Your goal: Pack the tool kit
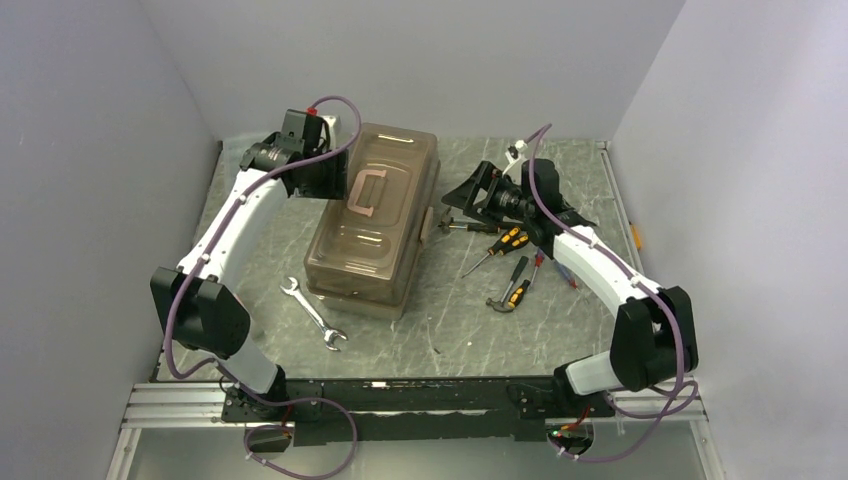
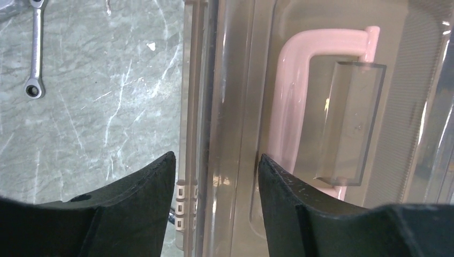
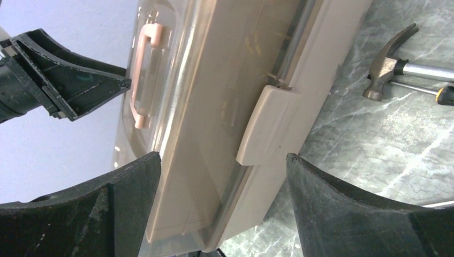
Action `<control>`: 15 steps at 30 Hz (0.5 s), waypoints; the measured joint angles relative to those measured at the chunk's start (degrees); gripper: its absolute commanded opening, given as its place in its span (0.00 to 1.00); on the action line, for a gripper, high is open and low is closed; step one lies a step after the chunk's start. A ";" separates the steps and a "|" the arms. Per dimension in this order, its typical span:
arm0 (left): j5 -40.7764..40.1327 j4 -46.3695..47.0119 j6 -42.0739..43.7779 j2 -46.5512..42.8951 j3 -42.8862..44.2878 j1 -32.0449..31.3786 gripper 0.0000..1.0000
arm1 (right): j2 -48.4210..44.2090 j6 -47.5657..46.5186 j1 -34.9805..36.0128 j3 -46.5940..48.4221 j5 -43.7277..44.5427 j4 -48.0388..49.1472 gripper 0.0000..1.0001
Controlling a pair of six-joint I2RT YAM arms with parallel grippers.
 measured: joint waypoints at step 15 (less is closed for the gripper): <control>18.88 10.45 -0.17 0.04 -7.61 6.51 0.48 | 0.59 0.13 0.33 -3.48 -0.90 1.86 0.90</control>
